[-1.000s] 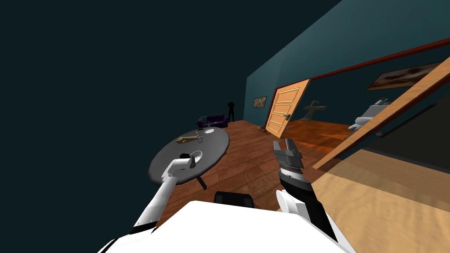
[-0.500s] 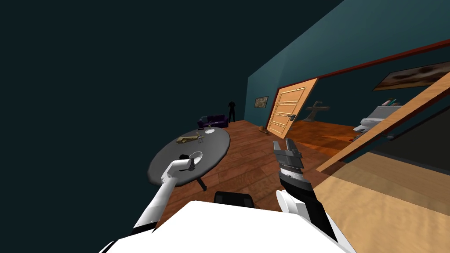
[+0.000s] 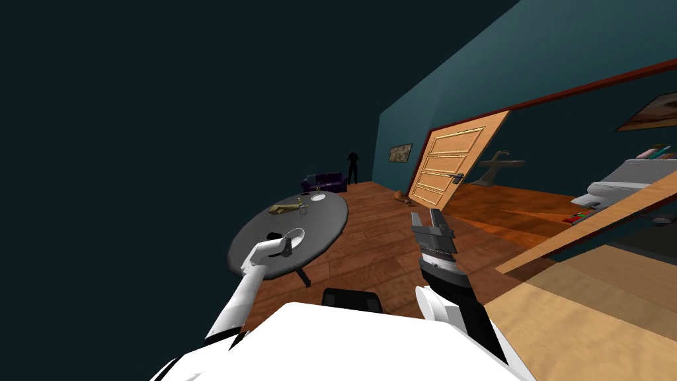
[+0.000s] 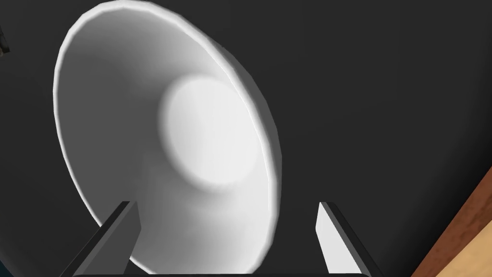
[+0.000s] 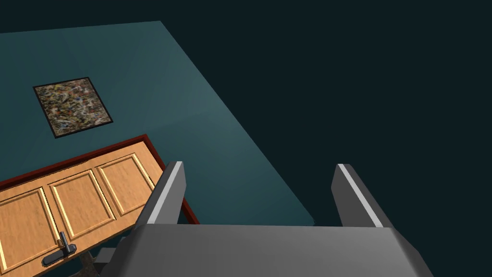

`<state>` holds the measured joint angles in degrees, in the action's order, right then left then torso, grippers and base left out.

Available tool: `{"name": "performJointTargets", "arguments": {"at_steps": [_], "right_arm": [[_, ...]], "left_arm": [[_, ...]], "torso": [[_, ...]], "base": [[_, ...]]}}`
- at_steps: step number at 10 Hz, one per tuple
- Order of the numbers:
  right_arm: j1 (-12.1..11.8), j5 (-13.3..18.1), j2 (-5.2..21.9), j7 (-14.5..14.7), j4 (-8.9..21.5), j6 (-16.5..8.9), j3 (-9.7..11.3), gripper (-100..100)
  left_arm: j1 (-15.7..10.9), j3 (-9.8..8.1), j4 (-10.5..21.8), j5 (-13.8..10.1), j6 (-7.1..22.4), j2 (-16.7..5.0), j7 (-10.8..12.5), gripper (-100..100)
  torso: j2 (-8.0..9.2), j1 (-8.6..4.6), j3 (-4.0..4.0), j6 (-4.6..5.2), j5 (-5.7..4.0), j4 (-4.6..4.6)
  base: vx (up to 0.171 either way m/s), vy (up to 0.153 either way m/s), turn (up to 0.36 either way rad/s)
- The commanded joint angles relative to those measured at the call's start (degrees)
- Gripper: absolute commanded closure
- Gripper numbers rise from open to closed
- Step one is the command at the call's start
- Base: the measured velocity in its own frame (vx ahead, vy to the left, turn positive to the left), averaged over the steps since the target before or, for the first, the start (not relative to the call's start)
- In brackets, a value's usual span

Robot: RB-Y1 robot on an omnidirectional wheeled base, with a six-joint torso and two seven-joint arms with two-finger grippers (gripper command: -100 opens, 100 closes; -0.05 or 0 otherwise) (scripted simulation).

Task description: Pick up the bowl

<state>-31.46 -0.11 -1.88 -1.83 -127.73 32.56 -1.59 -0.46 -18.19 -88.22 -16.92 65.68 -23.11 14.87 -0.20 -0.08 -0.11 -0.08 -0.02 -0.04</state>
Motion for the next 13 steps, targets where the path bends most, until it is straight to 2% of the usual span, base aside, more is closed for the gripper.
{"name": "performJointTargets", "arguments": {"at_steps": [1,2,3,5,6,7,8,9,10,11,12,13], "right_arm": [[0.0,0.0,0.0,0.0,0.0,0.0,0.0,0],[0.0,0.0,0.0,0.0,0.0,0.0,0.0,0],[0.0,0.0,0.0,0.0,0.0,0.0,0.0,0],[0.0,0.0,0.0,0.0,0.0,0.0,0.0,0],[0.0,0.0,0.0,0.0,0.0,0.0,0.0,0],[0.0,0.0,0.0,0.0,0.0,0.0,0.0,0],[0.0,0.0,0.0,0.0,0.0,0.0,0.0,0],[0.0,0.0,0.0,0.0,0.0,0.0,0.0,0],[0.0,0.0,0.0,0.0,0.0,0.0,0.0,0],[0.0,0.0,0.0,0.0,0.0,0.0,0.0,0],[0.0,0.0,0.0,0.0,0.0,0.0,0.0,0],[0.0,0.0,0.0,0.0,0.0,0.0,0.0,0]], "left_arm": [[-0.3,-1.03,0.7,-0.5,-0.1,0.2,-2.9,-100],[-0.3,-1.03,0.7,-0.5,-0.1,0.2,-3.6,-100],[-1.2,-3.1,2.3,-1.4,-0.4,0.8,-5.8,-100],[-1.2,-3.1,2.3,-1.4,-0.4,0.8,-7.9,-100],[-2.1,-5.16,3.9,-2.3,-0.7,1.4,-10.1,-100],[-2.1,-5.16,3.9,-2.3,-0.7,1.4,-11.7,-100],[-2.1,-5.16,3.9,-2.3,-0.7,1.4,-12.2,-100],[-3.0,-7.23,5.6,-3.2,-1.0,2.0,-14.5,-100],[-3.0,-7.23,5.6,-3.2,-1.0,2.0,-16.0,-100],[-3.0,-7.23,5.6,-3.2,-1.0,2.0,-16.5,-100],[-3.9,-9.3,7.2,-4.1,-1.3,2.6,-18.7,-100],[-3.9,-9.3,7.2,-4.1,-1.3,2.6,-20.2,-100]], "torso": [[0.0,0.0,0.0,0.0,0.0,0.0],[-0.01,-0.05,-0.01,0.04,-0.01,0.0],[0.03,-0.01,0.01,0.06,-0.01,0.01],[-0.05,-0.08,-0.03,0.04,-0.02,-0.01],[0.02,-0.01,0.01,0.06,-0.01,0.0],[-0.02,-0.07,-0.01,0.0,-0.01,0.0],[-0.05,-0.1,-0.03,0.05,-0.03,-0.01],[0.03,-0.01,0.01,0.06,-0.01,0.0],[0.0,-0.03,0.0,0.01,-0.01,0.0],[-0.02,-0.07,-0.01,0.05,-0.02,-0.01],[0.05,-0.02,0.02,0.07,-0.01,0.01],[-0.02,-0.07,-0.01,0.02,-0.01,0.0]], "base": [[0.054,-0.045,0.119],[0.034,-0.028,-0.014],[0.059,-0.055,0.162],[0.049,-0.04,0.066],[0.054,-0.052,0.193],[0.064,-0.061,0.116],[0.029,-0.028,-0.019],[0.049,-0.04,0.17],[0.053,-0.056,0.13],[0.026,-0.035,-0.012],[0.057,-0.053,0.16],[0.059,-0.066,0.125]]}}
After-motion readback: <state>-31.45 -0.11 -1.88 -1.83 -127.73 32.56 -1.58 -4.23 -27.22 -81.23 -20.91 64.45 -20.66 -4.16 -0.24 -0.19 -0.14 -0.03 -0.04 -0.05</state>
